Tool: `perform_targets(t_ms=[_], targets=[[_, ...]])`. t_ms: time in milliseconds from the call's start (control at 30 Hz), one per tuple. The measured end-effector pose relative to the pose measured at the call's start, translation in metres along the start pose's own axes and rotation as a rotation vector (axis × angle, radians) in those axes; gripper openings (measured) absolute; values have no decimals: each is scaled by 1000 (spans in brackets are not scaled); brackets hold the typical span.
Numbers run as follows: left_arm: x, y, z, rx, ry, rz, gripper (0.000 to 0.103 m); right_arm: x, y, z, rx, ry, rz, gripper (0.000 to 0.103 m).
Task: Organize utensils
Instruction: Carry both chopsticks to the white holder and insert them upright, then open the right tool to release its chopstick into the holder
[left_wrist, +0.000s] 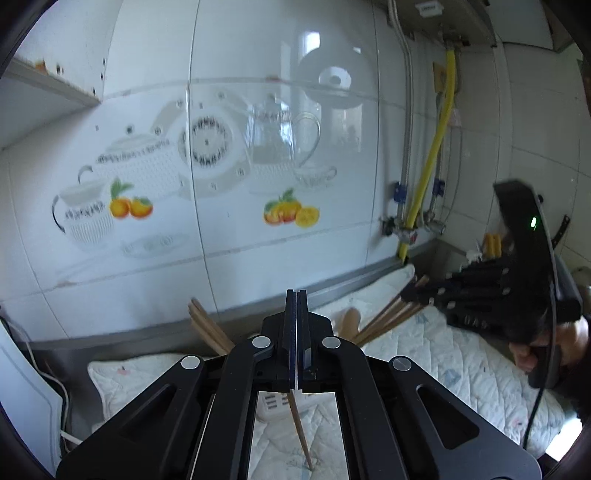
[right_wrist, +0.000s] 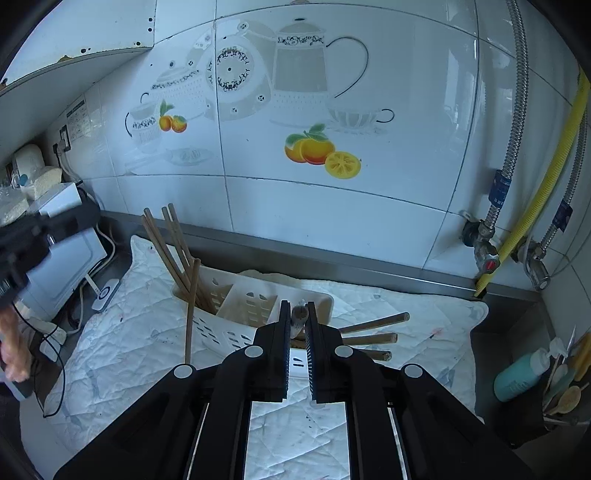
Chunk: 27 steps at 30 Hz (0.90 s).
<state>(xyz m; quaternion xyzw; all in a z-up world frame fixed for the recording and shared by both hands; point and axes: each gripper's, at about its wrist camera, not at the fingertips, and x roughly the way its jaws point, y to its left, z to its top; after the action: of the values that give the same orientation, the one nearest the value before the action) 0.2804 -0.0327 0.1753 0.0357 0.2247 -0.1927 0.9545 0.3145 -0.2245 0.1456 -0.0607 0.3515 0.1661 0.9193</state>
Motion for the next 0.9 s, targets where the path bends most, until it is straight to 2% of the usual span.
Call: perform_targets(t_ms=[167, 200, 233, 267, 300, 433, 500, 600, 900], targets=[[27, 1, -27, -2, 102, -47, 2, 0, 0, 0, -2, -7, -2, 9], [32, 1, -32, 0, 120, -61, 7, -1, 1, 1, -3, -10, -3, 9], [37, 1, -37, -5, 137, -56, 15, -2, 0, 1, -5, -13, -6, 11], [41, 1, -41, -11, 147, -52, 39, -3, 0, 2, -7, -15, -7, 15], [45, 2, -45, -17, 153, -51, 59, -4, 1, 2, -10, -17, -8, 16], [62, 5, -54, -35, 184, -23, 57, -8, 3, 2, -27, -28, -13, 16], [72, 6, -58, -37, 204, -17, 46, -8, 3, 2, -34, -28, -12, 16], [82, 8, -60, -42, 219, -14, 37, -8, 2, 0, -36, -29, -9, 16], [106, 15, -58, -75, 247, 25, 37, -3, 1, -1, -38, -28, -11, 16]])
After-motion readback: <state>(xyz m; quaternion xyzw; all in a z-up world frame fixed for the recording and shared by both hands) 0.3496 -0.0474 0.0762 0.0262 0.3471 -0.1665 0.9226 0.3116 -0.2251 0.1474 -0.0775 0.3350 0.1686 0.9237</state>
